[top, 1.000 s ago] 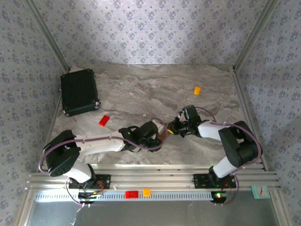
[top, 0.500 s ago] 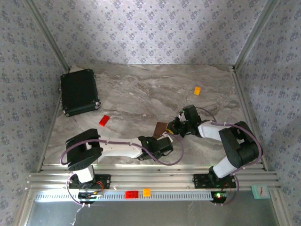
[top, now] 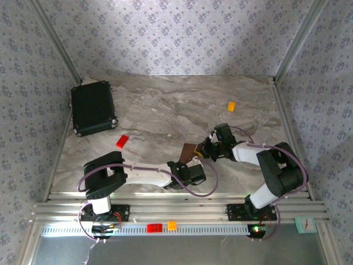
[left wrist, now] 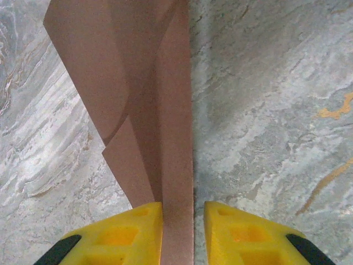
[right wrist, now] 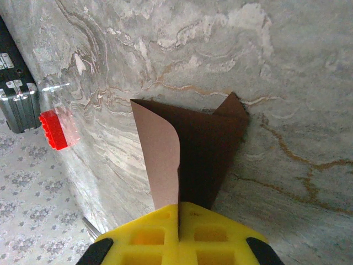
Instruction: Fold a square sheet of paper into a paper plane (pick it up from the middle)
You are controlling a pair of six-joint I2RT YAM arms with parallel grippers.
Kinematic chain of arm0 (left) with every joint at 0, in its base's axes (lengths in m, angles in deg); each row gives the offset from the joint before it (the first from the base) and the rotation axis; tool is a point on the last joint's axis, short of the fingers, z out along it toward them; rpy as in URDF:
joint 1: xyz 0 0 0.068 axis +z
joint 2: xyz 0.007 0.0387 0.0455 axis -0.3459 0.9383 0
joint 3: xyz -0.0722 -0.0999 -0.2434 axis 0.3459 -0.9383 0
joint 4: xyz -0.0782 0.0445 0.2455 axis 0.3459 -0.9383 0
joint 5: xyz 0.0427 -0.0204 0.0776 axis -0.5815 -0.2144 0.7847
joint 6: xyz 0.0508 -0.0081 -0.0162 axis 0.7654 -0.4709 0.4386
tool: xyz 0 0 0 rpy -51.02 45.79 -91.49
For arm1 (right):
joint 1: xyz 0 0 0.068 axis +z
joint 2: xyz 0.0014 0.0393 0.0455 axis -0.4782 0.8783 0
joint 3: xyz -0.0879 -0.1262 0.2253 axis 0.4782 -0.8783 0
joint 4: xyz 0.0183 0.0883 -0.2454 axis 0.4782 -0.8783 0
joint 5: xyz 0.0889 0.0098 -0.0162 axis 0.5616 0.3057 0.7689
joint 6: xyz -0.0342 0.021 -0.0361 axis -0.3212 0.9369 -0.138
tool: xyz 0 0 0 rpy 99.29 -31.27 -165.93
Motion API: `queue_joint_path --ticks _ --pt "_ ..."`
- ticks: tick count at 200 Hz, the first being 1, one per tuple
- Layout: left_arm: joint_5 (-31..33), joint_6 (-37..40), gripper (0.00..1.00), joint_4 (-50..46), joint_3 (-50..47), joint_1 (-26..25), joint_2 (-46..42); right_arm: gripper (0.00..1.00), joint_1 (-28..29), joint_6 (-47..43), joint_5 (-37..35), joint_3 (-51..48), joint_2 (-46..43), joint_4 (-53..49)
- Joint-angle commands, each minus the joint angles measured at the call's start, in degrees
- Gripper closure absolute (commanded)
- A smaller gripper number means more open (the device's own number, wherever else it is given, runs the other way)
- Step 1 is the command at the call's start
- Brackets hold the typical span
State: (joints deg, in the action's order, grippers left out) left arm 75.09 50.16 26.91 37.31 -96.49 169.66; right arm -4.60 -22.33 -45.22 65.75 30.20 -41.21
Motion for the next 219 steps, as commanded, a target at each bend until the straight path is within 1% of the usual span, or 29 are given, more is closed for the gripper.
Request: queue_joint_path --ticks 1,63,114,131,146,187,219 --pt "1.4 0.0 0.75 -1.6 0.6 -0.3 0.2 0.98 -0.1 0.6 0.2 -0.2 -0.9 0.4" --pt "1.3 -0.8 0.82 -1.2 -0.3 -0.4 -0.2 0.98 -0.1 0.7 0.2 -0.3 -0.6 0.7" --pt "2.5 -1.3 0.81 -1.7 0.4 -0.4 0.5 0.98 -0.1 0.9 0.2 -0.3 -0.6 0.7" --pt "2.6 -1.2 0.84 -1.7 0.4 -0.4 0.6 0.98 0.0 0.9 0.2 -0.3 -0.6 0.7" --pt "2.4 -0.8 0.91 -1.3 0.4 -0.4 0.6 0.98 0.0 0.9 0.1 -0.5 -0.6 0.7" --pt "2.3 -0.9 0.93 -1.0 0.4 -0.3 0.8 0.98 -0.1 0.9 0.2 -0.3 -0.6 0.7" --pt "2.3 -1.3 0.96 -1.0 0.3 -0.4 0.8 0.97 -0.1 0.8 0.3 -0.1 -0.9 0.7"
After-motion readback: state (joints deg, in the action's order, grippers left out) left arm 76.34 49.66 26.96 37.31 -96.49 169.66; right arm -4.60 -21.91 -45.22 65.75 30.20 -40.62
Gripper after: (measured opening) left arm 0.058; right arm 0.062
